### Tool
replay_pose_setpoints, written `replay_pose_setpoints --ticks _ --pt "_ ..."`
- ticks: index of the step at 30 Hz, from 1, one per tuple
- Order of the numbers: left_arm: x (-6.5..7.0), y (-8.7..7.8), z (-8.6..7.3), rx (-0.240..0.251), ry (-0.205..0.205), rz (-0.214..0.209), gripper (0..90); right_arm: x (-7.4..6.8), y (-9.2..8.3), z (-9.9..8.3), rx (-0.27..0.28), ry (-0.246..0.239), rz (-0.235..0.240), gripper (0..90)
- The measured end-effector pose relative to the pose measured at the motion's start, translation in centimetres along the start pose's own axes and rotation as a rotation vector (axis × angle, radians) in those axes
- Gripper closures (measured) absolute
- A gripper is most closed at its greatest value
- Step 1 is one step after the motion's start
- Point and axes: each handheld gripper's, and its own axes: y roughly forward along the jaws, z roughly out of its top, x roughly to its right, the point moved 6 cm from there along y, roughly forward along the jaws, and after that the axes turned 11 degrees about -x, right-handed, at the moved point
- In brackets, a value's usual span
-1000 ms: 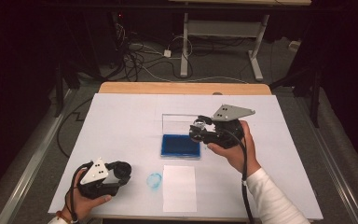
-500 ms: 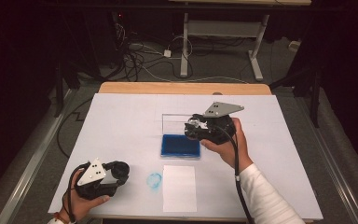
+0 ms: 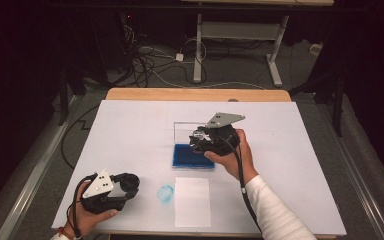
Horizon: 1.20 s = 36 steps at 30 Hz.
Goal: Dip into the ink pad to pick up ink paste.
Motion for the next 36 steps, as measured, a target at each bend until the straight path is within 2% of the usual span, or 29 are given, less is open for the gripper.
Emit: replay_pose_setpoints --ticks 10,12,20,24,36 --pt "0.0 0.0 0.0 -0.001 0.003 -0.001 36.8 -1.0 3.5 -0.6 -0.046 0.0 0.014 56.9" --pt "0.1 0.0 0.0 -0.003 0.003 -0.002 36.8 -1.0 4.1 -0.6 -0.047 0.01 0.022 56.9" --pt "0.0 0.0 -0.1 -0.006 0.005 0.001 36.8 -1.5 6.2 -1.1 -0.067 0.0 0.023 56.9" --pt "0.0 0.1 -0.1 -0.009 0.006 0.001 36.8 -1.6 6.8 -1.3 -0.076 0.017 0.033 56.9" --pt "0.1 0.2 -0.1 -0.012 0.006 -0.001 36.8 -1.6 7.7 -1.6 -0.082 0.029 0.032 56.9"
